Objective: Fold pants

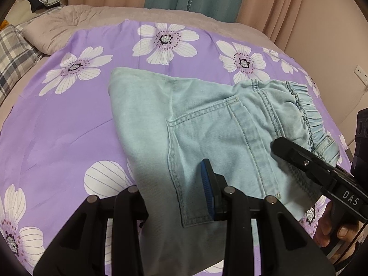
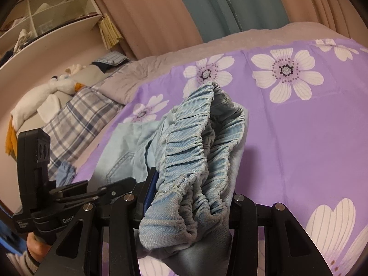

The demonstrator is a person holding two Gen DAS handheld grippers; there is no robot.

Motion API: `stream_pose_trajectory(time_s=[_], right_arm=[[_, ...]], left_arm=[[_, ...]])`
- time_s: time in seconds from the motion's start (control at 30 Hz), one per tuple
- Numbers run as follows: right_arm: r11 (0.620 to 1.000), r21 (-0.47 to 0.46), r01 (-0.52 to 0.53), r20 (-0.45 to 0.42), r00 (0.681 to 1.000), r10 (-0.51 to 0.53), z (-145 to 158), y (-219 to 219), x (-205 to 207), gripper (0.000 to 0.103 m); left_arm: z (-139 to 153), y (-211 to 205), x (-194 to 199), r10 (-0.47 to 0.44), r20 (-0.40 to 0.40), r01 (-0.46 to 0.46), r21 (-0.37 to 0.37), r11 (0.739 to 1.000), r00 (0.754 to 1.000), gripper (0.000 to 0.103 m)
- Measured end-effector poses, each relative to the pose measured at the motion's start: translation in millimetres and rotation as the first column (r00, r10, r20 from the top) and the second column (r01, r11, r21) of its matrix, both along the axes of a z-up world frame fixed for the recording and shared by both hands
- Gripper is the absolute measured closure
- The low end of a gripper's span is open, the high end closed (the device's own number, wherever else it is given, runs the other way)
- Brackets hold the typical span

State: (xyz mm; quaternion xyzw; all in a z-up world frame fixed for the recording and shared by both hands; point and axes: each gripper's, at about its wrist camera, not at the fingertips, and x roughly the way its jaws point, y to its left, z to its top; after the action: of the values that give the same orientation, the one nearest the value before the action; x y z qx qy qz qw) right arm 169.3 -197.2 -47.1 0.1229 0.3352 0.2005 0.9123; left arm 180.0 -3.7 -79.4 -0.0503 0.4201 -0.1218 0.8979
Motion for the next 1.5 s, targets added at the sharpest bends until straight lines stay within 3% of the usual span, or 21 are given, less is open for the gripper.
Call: stream_pose_trajectory(time_s=[0.83,1.5], right_arm=[[1.000,-0.023,0.004,-0.062,0.998,-0.005,-25,7,24,0.058],[1.000,-0.026,0.016,-0.100,0.995,-0.018,-34,9,29,0.058]], left_arm=[[-30,1,25,0.016,-0.063,-0.016,0.008,1.000,0.998,0.071],[-36,3,33,0.022,-0.089,-0.020,0.018,1.000,0.996,0.070]])
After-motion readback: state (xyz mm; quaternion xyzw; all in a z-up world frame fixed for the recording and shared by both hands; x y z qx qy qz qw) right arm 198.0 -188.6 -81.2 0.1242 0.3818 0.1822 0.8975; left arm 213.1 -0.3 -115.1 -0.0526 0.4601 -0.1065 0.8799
